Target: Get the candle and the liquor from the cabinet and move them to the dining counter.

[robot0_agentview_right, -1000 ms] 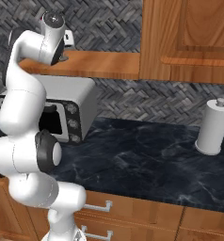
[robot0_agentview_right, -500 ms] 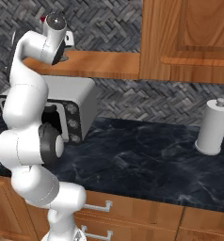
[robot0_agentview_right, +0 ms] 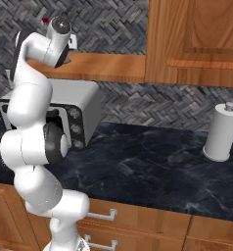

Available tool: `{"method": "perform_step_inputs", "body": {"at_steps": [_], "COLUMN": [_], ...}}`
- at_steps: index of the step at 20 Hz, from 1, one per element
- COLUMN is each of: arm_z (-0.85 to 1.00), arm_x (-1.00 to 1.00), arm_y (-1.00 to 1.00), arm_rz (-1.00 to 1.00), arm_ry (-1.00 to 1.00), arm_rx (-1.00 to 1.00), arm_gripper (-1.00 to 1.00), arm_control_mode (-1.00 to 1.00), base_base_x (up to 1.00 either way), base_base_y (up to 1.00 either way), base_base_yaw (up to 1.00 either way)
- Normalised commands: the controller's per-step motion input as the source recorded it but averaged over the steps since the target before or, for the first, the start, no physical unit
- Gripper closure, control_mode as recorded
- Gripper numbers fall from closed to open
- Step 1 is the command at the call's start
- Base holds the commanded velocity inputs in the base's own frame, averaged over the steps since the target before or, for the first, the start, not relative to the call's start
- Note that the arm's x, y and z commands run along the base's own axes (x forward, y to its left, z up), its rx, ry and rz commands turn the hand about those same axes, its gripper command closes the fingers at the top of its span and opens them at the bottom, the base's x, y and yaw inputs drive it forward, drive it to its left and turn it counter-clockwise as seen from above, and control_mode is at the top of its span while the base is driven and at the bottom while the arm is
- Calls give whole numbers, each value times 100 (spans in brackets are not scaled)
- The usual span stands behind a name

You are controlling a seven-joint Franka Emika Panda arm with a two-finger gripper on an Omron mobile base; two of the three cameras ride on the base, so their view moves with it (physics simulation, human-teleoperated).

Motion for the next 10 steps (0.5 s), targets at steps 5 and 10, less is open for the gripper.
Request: {"method": "perform_step_inputs", "body": {"at_steps": [5,10], "arm_z": [0,0], "arm_x": [24,19], "arm_y": [7,0], "arm_rz": [0,0], "arm_ry": [0,6], "arm_rx": [6,1], "arm_gripper": [-100,-100], "arm_control_mode": [-100,-100], "base_base_x": [0,0], "base_base_y": [0,0], "base_base_yaw": [0,0]}}
